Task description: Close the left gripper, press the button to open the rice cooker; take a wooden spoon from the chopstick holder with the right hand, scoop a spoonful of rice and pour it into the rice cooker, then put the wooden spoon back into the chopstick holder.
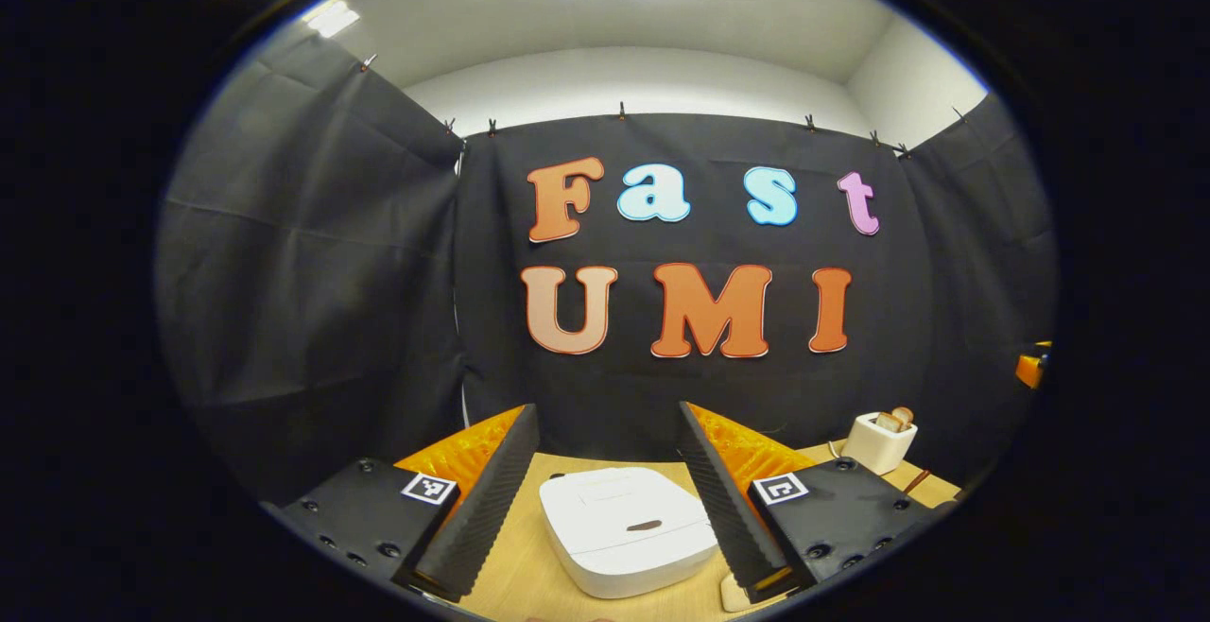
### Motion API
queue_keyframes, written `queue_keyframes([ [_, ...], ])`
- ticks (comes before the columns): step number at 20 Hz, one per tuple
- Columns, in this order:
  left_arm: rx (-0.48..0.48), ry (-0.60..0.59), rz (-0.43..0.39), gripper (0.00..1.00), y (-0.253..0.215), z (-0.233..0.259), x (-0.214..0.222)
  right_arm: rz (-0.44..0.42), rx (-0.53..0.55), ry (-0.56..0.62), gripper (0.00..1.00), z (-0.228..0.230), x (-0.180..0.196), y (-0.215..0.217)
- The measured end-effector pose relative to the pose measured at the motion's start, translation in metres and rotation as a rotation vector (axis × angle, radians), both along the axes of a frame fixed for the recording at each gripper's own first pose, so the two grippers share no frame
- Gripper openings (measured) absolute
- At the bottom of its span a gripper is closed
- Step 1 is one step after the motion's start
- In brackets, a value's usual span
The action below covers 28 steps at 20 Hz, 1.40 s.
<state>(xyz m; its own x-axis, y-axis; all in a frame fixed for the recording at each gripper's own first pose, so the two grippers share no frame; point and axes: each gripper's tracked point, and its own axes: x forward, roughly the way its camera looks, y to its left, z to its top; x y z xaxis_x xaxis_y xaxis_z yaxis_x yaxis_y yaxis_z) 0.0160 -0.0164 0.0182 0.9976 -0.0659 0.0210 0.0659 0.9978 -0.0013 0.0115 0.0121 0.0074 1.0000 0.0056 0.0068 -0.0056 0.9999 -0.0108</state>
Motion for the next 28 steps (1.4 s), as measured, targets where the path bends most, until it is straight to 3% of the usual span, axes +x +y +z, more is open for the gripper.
queue_keyframes([
  [5, 0.035, 0.002, -0.011, 0.99, -0.007, -0.005, 0.007, -0.006, -0.044, -0.005, 0.96, -0.001, 0.001, 0.002],
  [9, 0.019, -0.001, -0.025, 0.22, -0.018, -0.013, 0.015, 0.016, -0.052, -0.006, 0.96, -0.002, 0.001, 0.009],
  [11, 0.004, 0.024, -0.064, 0.11, -0.03, -0.021, 0.014, 0.013, -0.068, -0.002, 0.96, -0.004, 0.002, 0.008],
  [16, -0.018, 0.137, -0.151, 0.03, -0.053, -0.068, 0.034, 0.019, -0.062, 0.003, 0.96, -0.008, 0.002, 0.012],
  [28, 0.006, 0.379, -0.193, 0.04, -0.058, -0.2, 0.118, -0.027, -0.04, 0.054, 0.96, -0.024, 0.004, -0.003],
])
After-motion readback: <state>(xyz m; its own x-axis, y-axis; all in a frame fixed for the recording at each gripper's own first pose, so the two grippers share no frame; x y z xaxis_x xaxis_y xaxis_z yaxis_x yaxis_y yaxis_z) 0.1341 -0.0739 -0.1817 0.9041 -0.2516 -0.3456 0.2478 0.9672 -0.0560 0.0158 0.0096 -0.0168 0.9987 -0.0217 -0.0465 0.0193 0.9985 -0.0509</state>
